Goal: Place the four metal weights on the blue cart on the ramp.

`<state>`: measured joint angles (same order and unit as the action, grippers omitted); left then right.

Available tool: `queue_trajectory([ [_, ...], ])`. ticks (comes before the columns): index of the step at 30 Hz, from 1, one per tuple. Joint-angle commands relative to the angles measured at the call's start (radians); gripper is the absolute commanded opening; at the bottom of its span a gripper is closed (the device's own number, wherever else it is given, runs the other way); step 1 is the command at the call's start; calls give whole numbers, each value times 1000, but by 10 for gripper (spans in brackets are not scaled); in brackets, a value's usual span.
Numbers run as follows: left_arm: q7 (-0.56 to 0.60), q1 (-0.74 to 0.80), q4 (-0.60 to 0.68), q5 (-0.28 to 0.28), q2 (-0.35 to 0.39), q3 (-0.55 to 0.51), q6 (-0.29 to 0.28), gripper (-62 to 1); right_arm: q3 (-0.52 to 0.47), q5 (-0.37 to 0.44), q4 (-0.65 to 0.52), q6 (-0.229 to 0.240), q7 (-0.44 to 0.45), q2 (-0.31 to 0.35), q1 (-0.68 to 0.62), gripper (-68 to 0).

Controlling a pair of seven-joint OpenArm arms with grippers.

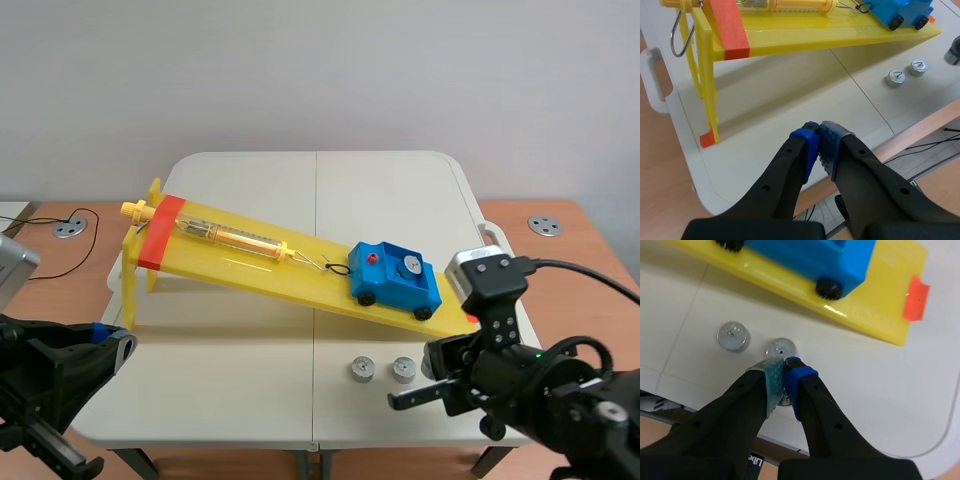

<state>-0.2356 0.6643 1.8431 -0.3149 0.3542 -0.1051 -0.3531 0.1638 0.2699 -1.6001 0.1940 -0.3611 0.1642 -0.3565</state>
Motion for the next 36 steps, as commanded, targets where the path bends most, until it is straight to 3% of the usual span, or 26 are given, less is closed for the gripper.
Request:
queue_trajectory([
  [1, 81, -31, 71, -51, -8, -15, -36, -582, -66, 128, -165, 40, 71, 43, 6, -668],
  [6, 80, -31, 71, -51, -8, -15, -36, -582, -167, 260, -258, 93, 44, 43, -7, -668],
  [9, 80, -31, 71, -51, -8, -15, -36, -582, -221, 309, -276, 96, 52, 41, 9, -669],
  [15, 81, -31, 71, -51, -8, -15, -36, -582, -248, 312, -252, 95, 52, -6, 106, -669],
  [25, 81, -31, 71, -51, -8, -15, -36, -582, -245, 315, -67, 122, 50, -98, 271, -669],
  [29, 81, -31, 71, -51, -8, -15, -36, -582, -238, 319, 1, 178, 53, -115, 324, -669],
  [36, 80, -31, 71, -51, -8, -15, -36, -582, -203, 326, 94, 231, 64, -126, 386, -669],
])
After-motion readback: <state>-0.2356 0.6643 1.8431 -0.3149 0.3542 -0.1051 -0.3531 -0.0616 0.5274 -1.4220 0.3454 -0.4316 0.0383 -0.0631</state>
